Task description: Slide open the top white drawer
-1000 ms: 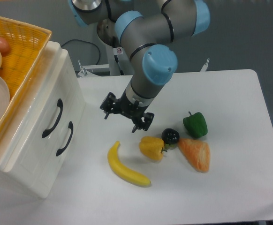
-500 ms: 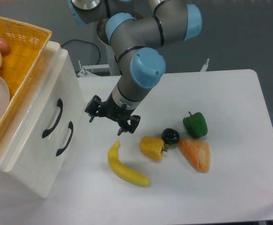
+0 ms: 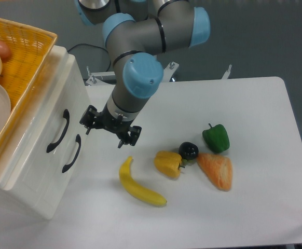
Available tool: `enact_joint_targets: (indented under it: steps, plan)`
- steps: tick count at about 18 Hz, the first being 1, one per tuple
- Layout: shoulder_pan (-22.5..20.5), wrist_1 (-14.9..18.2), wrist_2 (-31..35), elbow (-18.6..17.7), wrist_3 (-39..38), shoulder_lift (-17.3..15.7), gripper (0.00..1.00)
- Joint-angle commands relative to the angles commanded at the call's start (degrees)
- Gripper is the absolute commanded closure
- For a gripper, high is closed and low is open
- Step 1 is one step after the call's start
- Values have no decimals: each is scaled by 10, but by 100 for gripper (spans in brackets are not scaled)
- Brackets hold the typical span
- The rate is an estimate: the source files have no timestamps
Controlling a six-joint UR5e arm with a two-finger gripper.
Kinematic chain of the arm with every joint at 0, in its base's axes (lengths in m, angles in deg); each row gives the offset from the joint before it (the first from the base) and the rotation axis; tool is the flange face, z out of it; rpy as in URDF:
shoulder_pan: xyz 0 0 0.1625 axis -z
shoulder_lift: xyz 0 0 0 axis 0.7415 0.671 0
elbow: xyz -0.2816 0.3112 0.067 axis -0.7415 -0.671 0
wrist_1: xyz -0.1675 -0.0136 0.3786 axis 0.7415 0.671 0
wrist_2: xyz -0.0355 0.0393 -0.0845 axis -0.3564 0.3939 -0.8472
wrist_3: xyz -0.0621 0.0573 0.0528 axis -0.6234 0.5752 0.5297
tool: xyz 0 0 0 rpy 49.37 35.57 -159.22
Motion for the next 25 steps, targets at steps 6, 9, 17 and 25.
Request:
enact_joint_targets:
  steps: [6,9,17,25]
  plan:
    - [9,20,-21,11,-8,-2,0]
    - [6,30,-54,11,-13,0,0]
    - [2,30,-67,11,-19,5,0]
    - [5,30,-69,11,-19,11,0]
